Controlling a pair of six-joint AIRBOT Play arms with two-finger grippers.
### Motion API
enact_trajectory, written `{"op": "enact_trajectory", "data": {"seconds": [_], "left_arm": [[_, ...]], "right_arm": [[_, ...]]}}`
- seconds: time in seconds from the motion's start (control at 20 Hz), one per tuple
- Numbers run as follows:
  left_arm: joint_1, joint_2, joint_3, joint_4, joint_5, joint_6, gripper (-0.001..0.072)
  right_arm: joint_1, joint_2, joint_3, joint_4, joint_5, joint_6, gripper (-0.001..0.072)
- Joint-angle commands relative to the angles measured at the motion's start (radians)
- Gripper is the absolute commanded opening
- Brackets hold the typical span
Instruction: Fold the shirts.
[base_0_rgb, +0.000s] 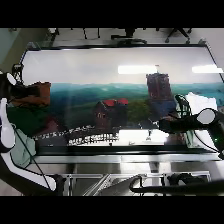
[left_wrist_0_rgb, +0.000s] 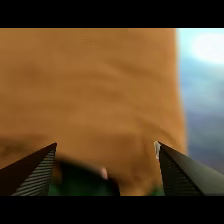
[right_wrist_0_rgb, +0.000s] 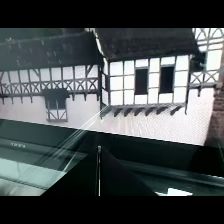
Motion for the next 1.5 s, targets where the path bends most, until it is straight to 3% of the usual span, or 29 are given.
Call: {"op": "enact_trajectory", "data": {"seconds": [0.0,0.1,0.15,0.2,0.45,0.65,0.85,0.95,1.1,1.3,1.35,1.4,1.45], "left_arm": [[0.015,-0.183,0.106,0.007,-0.015,-0.001,0.07],[0.014,-0.229,0.145,0.004,-0.048,-0.001,0.0675],[0.014,-0.242,0.164,0.003,-0.063,-0.001,0.0421],[0.014,-0.248,0.192,0.002,-0.09,-0.001,0.0006],[-0.052,-0.2,0.391,-0.002,-0.185,-0.039,0.0016],[-0.2,0.05,0.304,-0.016,-0.11,-0.053,0.0017],[-0.38,0.245,0.341,-0.22,-0.24,-0.055,0.0017],[-0.481,0.33,0.278,-0.346,-0.289,-0.065,0.0017],[-0.643,0.414,0.107,-0.373,-0.306,-0.133,0.0017],[-0.859,0.418,-0.145,-0.374,-0.182,-0.212,0.0021],[-0.908,0.401,-0.193,-0.375,-0.133,-0.223,0.0024],[-0.947,0.381,-0.222,-0.377,-0.099,-0.223,0.0168],[-0.98,0.359,-0.24,-0.394,-0.085,-0.227,0.068]], "right_arm": [[0.001,0.0,0.0,0.0,-0.002,0.0,0.0018],[0.001,0.0,0.0,0.0,-0.003,-0.001,0.0018],[0.001,0.0,0.0,0.0,-0.003,-0.005,0.0018],[0.001,0.0,0.0,0.0,-0.003,-0.007,0.0018],[0.001,0.0,0.0,0.0,-0.004,-0.007,0.0018],[0.001,0.0,0.0,0.005,-0.014,-0.007,0.0018],[0.001,0.0,0.0,0.015,-0.013,-0.007,0.0019],[0.0,0.0,0.0,0.014,-0.014,-0.007,0.0019],[0.0,0.0,0.0,0.014,-0.01,-0.008,0.0023],[0.0,0.0,0.0,0.015,-0.003,-0.008,0.0027],[0.0,0.0,0.0,0.015,-0.003,-0.008,0.0073],[0.0,0.0,0.0,0.015,-0.003,-0.008,0.03],[0.0,0.0,0.001,0.015,-0.003,-0.012,0.045]]}}
